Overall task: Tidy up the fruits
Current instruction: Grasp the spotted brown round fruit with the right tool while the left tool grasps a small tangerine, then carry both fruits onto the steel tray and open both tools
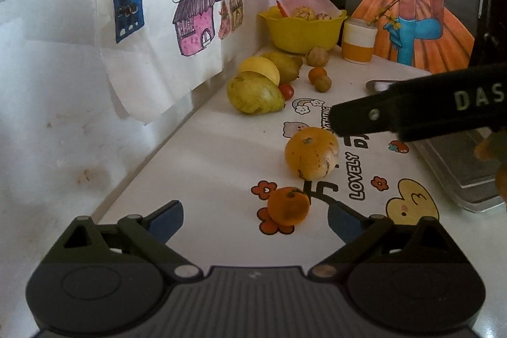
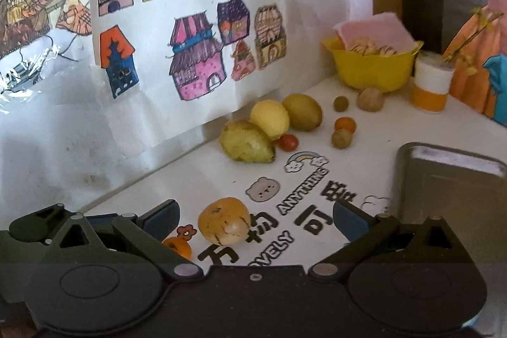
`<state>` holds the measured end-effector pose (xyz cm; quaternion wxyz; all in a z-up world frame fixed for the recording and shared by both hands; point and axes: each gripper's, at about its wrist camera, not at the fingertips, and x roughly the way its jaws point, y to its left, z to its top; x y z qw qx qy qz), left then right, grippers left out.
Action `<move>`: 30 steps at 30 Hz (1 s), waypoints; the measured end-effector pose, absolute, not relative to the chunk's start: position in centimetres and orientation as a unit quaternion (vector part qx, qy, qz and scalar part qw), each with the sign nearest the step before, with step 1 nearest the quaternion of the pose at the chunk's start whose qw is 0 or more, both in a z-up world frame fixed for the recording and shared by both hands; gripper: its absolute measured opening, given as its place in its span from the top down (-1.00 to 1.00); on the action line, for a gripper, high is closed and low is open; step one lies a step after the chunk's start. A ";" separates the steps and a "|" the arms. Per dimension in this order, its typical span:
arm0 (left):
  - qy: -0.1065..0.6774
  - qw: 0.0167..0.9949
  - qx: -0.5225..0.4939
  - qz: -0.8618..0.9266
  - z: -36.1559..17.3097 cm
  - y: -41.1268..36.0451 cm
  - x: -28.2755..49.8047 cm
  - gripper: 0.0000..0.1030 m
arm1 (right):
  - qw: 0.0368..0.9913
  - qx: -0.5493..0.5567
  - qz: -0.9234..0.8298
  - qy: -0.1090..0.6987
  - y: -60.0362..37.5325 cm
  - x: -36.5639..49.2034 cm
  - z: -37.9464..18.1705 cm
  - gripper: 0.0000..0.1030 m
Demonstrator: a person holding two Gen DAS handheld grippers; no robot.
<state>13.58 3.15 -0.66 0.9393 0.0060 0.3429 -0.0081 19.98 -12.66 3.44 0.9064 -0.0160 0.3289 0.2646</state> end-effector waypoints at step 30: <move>0.331 0.940 0.040 -0.065 -1.0 2.0 13.7 0.39 | 0.862 -0.005 0.317 0.395 -9.2 23.4 -1.0 0.05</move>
